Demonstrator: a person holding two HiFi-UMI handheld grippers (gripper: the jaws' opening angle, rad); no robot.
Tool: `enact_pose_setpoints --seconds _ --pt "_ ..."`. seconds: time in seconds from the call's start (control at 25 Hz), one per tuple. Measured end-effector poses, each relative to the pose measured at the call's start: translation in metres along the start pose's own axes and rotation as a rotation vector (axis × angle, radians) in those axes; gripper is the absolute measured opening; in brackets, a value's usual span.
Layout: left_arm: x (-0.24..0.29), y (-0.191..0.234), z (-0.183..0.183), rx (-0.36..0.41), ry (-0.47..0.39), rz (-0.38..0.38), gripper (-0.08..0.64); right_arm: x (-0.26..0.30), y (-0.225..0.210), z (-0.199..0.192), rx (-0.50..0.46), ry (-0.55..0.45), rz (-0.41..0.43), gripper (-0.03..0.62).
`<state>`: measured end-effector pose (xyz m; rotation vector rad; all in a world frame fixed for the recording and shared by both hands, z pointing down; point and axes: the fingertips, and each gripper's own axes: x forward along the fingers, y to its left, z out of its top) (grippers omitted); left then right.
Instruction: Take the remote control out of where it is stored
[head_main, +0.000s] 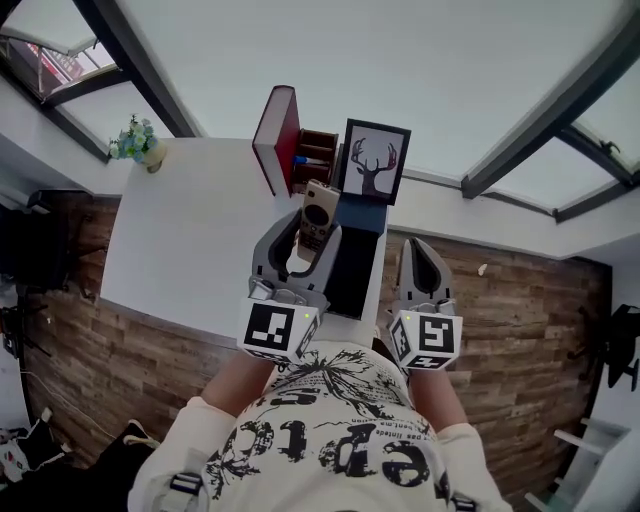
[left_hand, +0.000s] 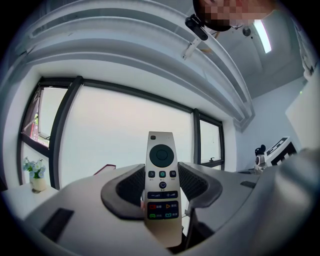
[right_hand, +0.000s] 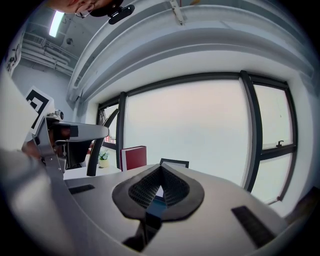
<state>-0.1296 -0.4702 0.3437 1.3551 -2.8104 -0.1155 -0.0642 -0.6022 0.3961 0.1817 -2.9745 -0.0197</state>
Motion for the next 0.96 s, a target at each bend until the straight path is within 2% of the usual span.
enact_pose_setpoints --seconds 0.96 --pt "0.001 0.010 -0.019 -0.006 0.048 -0.012 0.218 -0.001 0.003 -0.003 0.000 0.008 -0.035 0.002"
